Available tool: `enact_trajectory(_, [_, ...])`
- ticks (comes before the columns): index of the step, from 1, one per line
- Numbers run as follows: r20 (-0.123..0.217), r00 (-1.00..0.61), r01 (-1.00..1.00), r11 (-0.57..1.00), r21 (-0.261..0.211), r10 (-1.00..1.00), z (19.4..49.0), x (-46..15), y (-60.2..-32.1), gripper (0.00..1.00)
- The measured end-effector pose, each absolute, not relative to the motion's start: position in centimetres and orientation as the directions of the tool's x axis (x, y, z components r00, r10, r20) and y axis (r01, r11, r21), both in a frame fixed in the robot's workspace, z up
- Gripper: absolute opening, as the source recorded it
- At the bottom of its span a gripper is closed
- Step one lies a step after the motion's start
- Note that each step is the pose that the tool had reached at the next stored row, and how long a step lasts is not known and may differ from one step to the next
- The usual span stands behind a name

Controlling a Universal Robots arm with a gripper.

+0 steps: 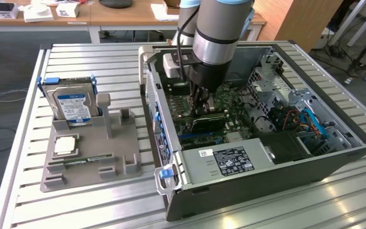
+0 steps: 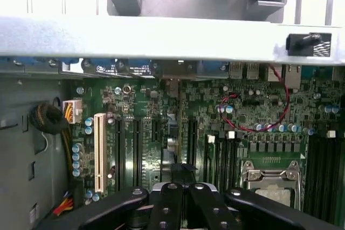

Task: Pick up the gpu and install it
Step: 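Press down on the gpu until it lock into place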

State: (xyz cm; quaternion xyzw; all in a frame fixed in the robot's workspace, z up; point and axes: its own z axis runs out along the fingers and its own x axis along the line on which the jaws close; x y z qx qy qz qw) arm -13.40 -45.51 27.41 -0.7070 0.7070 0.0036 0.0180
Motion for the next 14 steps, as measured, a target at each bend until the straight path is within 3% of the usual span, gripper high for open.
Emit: enact_trajectory(14, [-0.031,0.0,-1.0,0.001,-0.024,-1.0,27.1,-15.5,-45.5,0.11])
